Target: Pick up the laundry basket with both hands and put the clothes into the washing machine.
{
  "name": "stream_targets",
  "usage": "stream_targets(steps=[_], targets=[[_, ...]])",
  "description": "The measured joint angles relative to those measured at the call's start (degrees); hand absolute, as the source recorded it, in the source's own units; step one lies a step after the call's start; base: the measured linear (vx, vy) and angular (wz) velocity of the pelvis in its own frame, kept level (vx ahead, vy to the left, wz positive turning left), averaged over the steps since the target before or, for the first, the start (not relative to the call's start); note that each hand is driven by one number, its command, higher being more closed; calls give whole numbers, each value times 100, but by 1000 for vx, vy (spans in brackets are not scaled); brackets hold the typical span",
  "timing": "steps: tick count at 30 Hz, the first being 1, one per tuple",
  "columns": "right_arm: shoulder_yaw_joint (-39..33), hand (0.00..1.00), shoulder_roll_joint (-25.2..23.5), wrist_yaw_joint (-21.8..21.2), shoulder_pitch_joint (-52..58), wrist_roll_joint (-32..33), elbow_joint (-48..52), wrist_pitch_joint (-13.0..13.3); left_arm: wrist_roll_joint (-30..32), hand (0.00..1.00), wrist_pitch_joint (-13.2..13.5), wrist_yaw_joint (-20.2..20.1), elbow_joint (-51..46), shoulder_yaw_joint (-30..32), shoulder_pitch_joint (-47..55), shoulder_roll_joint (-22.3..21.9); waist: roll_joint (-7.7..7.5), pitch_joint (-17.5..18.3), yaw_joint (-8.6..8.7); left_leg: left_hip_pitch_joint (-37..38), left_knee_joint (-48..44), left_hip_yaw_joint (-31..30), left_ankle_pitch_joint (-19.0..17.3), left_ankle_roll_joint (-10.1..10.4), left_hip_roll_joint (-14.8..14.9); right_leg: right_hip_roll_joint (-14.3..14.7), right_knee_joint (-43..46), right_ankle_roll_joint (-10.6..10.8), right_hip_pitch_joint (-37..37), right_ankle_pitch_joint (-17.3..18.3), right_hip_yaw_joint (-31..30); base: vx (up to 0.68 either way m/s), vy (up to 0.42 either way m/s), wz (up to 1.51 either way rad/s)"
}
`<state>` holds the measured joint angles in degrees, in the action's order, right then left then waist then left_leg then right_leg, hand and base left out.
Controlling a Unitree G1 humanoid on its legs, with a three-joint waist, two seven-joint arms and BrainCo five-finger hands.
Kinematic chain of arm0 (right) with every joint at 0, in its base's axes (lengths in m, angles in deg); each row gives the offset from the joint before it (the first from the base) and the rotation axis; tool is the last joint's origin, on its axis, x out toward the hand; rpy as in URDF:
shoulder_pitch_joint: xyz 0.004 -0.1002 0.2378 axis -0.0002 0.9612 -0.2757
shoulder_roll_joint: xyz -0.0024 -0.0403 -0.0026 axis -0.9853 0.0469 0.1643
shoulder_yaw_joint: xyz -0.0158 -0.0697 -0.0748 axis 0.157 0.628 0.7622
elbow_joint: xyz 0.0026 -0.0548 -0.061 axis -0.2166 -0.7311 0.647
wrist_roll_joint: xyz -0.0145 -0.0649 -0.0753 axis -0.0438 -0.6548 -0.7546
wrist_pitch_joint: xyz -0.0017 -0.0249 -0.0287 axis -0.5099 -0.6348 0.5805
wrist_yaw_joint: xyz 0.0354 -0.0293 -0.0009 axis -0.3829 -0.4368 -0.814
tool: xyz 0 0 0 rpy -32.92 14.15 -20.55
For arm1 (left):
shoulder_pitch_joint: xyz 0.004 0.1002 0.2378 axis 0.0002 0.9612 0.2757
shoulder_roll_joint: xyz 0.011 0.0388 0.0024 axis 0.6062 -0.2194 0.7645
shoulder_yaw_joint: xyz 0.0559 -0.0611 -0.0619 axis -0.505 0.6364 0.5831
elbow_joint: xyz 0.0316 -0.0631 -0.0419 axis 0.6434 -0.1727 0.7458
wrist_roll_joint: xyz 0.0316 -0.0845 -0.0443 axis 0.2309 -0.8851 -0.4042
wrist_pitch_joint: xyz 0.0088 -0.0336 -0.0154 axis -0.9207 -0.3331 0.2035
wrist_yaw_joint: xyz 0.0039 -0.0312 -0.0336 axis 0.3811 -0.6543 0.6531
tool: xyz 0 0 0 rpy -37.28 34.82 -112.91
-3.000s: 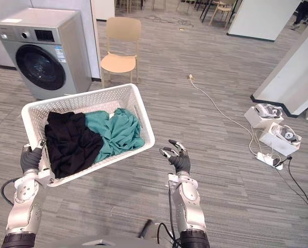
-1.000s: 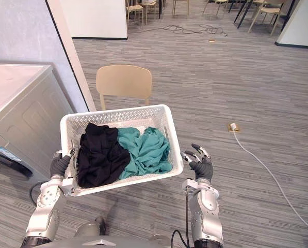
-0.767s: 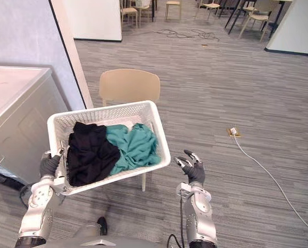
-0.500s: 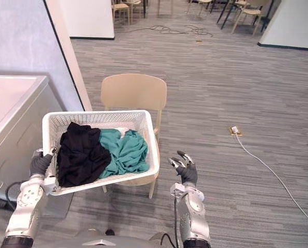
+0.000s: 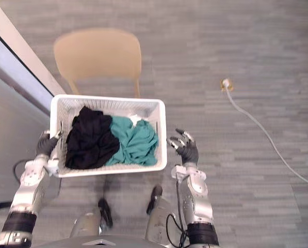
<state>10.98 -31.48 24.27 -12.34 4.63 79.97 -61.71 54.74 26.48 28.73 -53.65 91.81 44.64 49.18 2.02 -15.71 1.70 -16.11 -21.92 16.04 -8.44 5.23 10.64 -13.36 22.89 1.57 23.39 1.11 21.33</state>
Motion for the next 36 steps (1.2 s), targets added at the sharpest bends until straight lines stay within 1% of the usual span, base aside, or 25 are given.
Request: stream_targets(steps=[1, 2, 4, 6, 9, 12, 15, 18, 20, 21, 22, 24, 25, 28, 30, 35, 36], targets=[[49, 100, 1, 10, -130, 35, 75, 32, 0, 100, 0, 45, 5, -7, -117, 0, -6, -143, 24, -133, -97, -29, 0, -1, 30, 0, 50, -24, 99, 1, 13, -114, -71, 6], [90, 100, -8, 14, -137, 43, 93, 52, 2, 100, 0, 85, 5, -7, -163, 1, -9, -201, 25, -182, -123, -38, -1, -1, 38, 3, 66, -31, 133, 1, 18, -120, -44, 6], [178, 100, -44, 33, -201, 43, 323, 71, 50, 100, 16, 212, 3, 2, -243, 26, -19, -322, -23, -341, -196, -37, -8, -9, 60, -3, 116, -48, 273, -5, 12, -81, -16, 4], [340, 100, -56, 41, -215, 43, 640, 129, 50, 100, 18, 321, 2, 69, -343, 72, -28, -576, -82, -513, -318, -60, -25, -26, 88, -16, 150, -65, 366, -14, 56, -77, 3, 8], [372, 100, -119, 53, -250, 44, 749, 151, 52, 100, 18, 475, -10, 119, -396, 93, -55, -642, -179, -874, -434, -69, -15, -31, 112, -24, 161, -115, 664, -74, 73, -46, 9, 5], [386, 100, -154, 73, -288, 43, 797, 157, 51, 100, 18, 542, -28, 133, -548, 94, -69, -820, -215, -968, -507, -143, -14, -32, 124, -28, 172, -119, 681, -79, 126, -11, 7, 8], [500, 100, -167, 186, -291, 44, 1161, 228, 54, 100, 18, 656, -65, 132, -978, 155, -155, -896, -246, -1224, -526, -176, 17, -43, 125, -31, 142, -152, 883, -133, 164, -19, 9, 7], [470, 100, -157, 301, -469, 42, 1172, 275, 50, 100, 18, 833, -86, 133, -1455, 212, -179, -918, -244, -1470, -604, -183, 32, -50, 146, -28, 129, -178, 1088, -187, 175, 0, 0, 0], [470, 100, -153, 305, -563, 42, 1180, 277, 51, 100, 18, 881, -100, 135, -1719, 242, -196, -1000, -250, -1484, -608, -184, 36, -47, 159, -21, 120, -182, 1089, -194, 186, 0, 0, 0], [470, 100, -152, 325, -638, 38, 1216, 279, 51, 0, 18, 939, -180, 138, -1910, 252, -212, -1078, -254, -1498, -604, -189, 41, -46, 162, -21, 113, -185, 1092, -196, 200, 10, 15, 3], [464, 100, -144, 420, -741, 35, 1343, 279, 52, 0, 24, 1029, -328, 137, -2086, 257, -217, -1178, -258, -1531, -602, -196, 51, -46, 167, -21, 104, -192, 1107, -202, 218, 3, 13, 5], [429, 100, -140, 531, -811, 34, 1584, 302, 52, 0, 44, 1151, -469, 140, -2326, 302, -226, -1200, -272, -1708, -609, -200, 79, -46, 174, -23, 94, -208, 1265, -231, 232, 15, 14, 5], [374, 100, -126, 549, -905, 33, 1658, 356, 49, 0, 61, 1172, -514, 154, -2511, 378, -229, -1259, -272, -1801, -644, -200, 96, -50, 187, -23, 89, -225, 1333, -252, 254, 26, 12, 4], [295, 100, -40, 687, -1132, 18, 1676, 358, 40, 0, 62, 1252, -515, 202, -2761, 421, -231, -1330, -271, -1893, -712, -180, 96, -49, 219, -21, 90, -228, 1382, -253, 289, 36, 17, 4], [281, 100, -8, 747, -1125, -10, 1871, 372, -22, 0, 75, 1258, -517, 221, -2827, 425, -236, -1339, -301, -1902, -714, -151, 95, -49, 235, -21, 74, -228, 1388, -254, 292, 58, 27, 1], [273, 100, -3, 742, -1090, -20, 1902, 379, -77, 0, 84, 1255, -524, 396, -2823, 463, -238, -1343, -324, -1904, -801, 38, 90, -55, 323, -14, 77, -228, 1374, -253, 288, 38, 19, -2], [264, 100, -1, 733, -1069, -19, 1913, 379, -87, 0, 91, 1184, -528, 421, -2794, 519, -238, -1343, -343, -1902, -842, 123, 81, -68, 370, -2, 84, -229, 1361, -253, 289, 12, 16, -3]])
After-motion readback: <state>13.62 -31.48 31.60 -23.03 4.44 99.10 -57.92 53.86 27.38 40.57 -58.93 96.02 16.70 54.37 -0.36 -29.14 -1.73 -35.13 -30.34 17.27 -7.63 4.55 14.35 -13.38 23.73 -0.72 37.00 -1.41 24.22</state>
